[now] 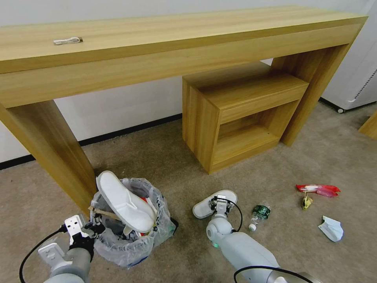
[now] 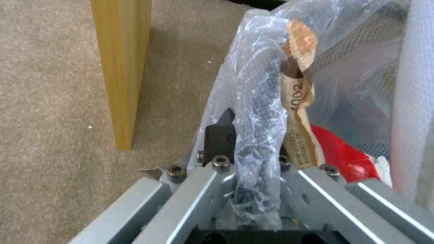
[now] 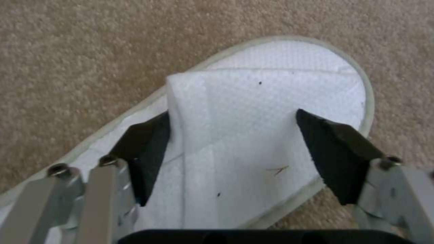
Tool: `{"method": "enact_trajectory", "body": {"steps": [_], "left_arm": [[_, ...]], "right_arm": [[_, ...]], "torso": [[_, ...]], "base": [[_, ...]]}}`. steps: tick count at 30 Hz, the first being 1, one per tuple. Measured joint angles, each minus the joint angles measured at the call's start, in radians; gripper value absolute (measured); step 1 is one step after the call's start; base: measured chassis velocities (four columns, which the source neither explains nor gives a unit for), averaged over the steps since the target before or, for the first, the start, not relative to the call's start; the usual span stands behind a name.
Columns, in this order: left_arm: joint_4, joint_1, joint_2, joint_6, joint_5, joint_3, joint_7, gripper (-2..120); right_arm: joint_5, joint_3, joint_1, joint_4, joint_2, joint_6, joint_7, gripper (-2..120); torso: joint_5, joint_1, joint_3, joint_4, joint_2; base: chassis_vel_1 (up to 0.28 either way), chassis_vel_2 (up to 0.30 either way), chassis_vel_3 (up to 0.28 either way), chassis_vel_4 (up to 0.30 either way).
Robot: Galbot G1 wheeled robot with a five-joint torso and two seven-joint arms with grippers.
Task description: Pick up the trash bin and place the garbage on the floor into it.
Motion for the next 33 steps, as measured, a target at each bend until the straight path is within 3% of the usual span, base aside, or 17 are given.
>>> {"method": "enact_trajectory", "body": {"steps": [5,19,28,33], "left_arm": [[0.01,-0.006,-0.002,-0.002,0.003,0.004,0.0,1],[0.015,-0.01,0.009,-0.006,0.001,0.005,0.001,1],[0.016,-0.013,0.018,-0.006,0.0,0.003,0.001,1],[0.027,-0.016,0.015,-0.006,0.002,0.002,0.0,1]], "right_arm": [[-0.008,0.006,-0.016,0.012,-0.007,0.0,0.007,61],[-0.052,0.04,-0.067,0.03,-0.024,0.009,0.007,7],[-0.061,0.059,-0.128,0.108,-0.076,0.019,-0.011,0],[-0.06,0.078,-0.193,0.267,-0.179,0.038,-0.038,0]], "torso": [[0.0,0.0,0.0,-0.0001,0.0],[0.0,0.0,0.0,0.0001,0.0],[0.0002,0.0,0.0,-0.0001,0.0],[0.0003,0.0,0.0,0.0,0.0]], "base": [[0.0,0.0,0.0,0.0],[0.0,0.0,0.0,0.0],[0.0,0.0,0.0,0.0],[0.0,0.0,0.0,0.0]]}}
